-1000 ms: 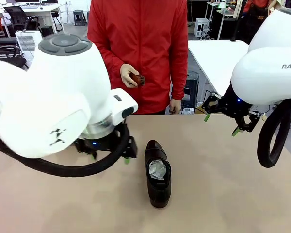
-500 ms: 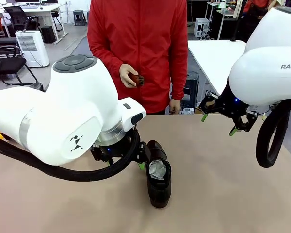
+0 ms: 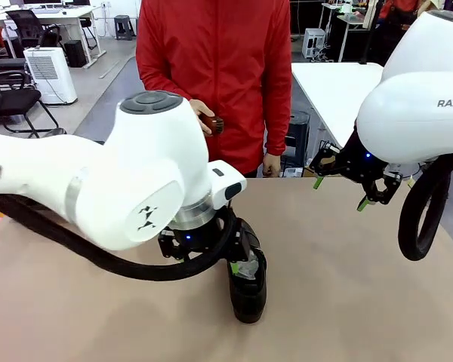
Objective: Organize the shoes by placing them on the stand.
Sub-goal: Place the Shoe from the middle of the table onto the Shoes Stand.
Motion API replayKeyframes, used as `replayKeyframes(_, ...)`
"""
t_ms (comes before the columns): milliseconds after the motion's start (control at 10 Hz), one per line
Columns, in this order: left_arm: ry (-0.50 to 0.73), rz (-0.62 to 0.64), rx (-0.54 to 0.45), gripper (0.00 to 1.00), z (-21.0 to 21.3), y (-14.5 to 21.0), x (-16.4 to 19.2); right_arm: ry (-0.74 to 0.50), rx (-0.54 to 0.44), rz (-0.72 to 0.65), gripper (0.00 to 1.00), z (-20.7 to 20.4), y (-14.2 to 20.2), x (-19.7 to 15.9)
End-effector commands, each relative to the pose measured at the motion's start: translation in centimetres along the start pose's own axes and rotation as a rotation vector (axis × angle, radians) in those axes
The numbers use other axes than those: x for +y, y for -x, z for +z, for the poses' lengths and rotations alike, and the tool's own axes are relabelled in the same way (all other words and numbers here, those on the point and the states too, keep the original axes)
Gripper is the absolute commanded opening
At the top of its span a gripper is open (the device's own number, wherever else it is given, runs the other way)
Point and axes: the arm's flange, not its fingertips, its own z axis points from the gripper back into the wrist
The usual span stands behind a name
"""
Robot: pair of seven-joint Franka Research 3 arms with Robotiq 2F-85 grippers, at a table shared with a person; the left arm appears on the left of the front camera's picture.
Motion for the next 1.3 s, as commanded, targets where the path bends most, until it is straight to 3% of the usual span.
replayKeyframes(0, -0.043, 0.046, -0.015, 1.0, -0.9, -1.5, -1.0, -0.01, 0.005, 0.018, 1.0, 0.3, -0.3, 0.0)
replayKeyframes(700, -0.123, 0.099, -0.008, 1.0, -5.7, -4.1, -1.9, -0.01, 0.005, 0.018, 1.0, 0.3, -0.3, 0.0)
replayKeyframes(1100, -0.115, 0.145, 0.06, 1.0, -7.9, -4.6, -1.7, -0.01, 0.005, 0.018, 1.0, 0.3, -0.3, 0.0)
replayKeyframes(1200, -0.119, 0.145, 0.066, 0.93, -8.3, -4.6, -1.6, -0.01, 0.005, 0.018, 1.0, 0.3, -0.3, 0.0)
